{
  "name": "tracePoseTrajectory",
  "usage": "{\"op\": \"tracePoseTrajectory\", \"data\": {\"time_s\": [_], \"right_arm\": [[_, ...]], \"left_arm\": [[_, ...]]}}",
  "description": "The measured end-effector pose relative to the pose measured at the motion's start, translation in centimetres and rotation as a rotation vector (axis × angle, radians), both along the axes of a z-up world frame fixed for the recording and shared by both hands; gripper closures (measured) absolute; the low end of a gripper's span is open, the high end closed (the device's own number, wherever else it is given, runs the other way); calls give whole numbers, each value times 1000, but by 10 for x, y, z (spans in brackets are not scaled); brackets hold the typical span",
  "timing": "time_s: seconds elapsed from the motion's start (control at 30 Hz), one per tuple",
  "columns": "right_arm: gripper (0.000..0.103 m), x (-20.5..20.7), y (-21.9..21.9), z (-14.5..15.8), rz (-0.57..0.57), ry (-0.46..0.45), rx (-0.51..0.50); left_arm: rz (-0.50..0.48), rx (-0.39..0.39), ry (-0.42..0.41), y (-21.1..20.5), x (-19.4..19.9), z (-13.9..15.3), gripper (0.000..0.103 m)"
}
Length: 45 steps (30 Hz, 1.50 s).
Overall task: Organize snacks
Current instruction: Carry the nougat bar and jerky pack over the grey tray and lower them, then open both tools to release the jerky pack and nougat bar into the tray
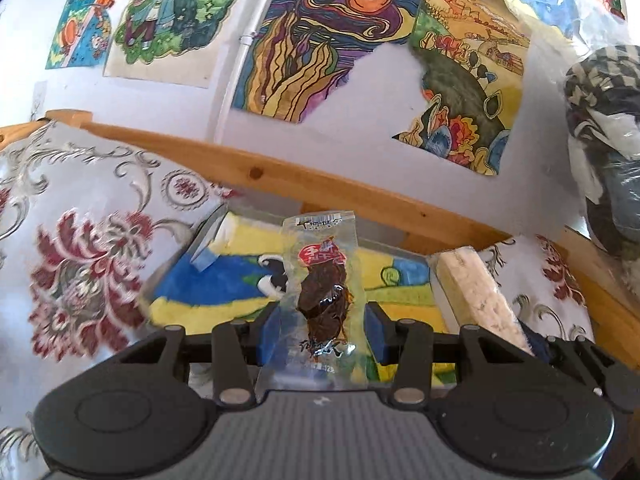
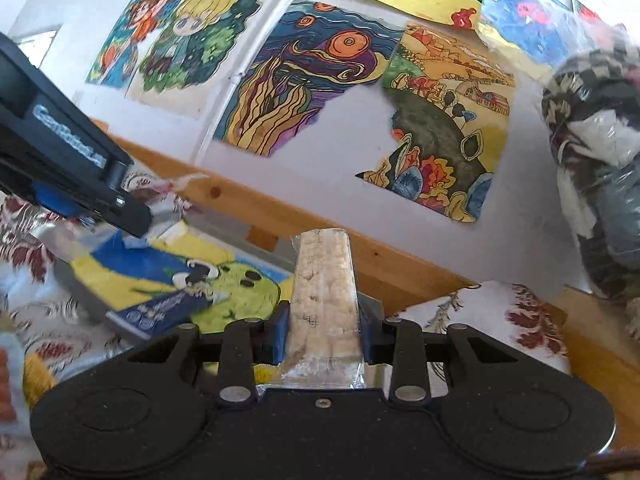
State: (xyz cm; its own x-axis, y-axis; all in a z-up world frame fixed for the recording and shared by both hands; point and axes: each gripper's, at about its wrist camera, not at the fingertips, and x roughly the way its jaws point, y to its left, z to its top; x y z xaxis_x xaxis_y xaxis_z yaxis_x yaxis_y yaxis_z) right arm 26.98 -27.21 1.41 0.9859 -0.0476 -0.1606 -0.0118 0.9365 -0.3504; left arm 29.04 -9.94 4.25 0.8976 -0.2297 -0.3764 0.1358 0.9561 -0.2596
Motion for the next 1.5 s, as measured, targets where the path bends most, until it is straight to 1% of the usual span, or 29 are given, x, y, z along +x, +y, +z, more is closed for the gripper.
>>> {"op": "tracePoseTrajectory", "data": {"time_s": [0.1,0.2,0.4,0.5,0.7,0.9,1.27,1.5], "right_arm": [[68,16,-6,-3,2,-8,36],[68,31,-13,-8,-5,5,85],[68,54,-32,-21,-46,59,191],[68,59,-36,-29,-63,85,216],[68,70,-38,-39,-71,122,249],[68,79,-34,-52,-67,160,245],[67,81,-34,-53,-63,167,261],[64,82,-35,-54,-80,180,260]], "left_arm": [[5,7,2,-13,21,-2,54],[6,0,14,-24,40,-7,54],[8,10,46,-47,75,-22,54],[7,9,69,-55,86,-30,54],[12,12,111,-65,101,-47,54],[16,29,132,-69,108,-57,54],[12,31,159,-72,112,-65,54],[4,35,178,-74,113,-65,53]]}}
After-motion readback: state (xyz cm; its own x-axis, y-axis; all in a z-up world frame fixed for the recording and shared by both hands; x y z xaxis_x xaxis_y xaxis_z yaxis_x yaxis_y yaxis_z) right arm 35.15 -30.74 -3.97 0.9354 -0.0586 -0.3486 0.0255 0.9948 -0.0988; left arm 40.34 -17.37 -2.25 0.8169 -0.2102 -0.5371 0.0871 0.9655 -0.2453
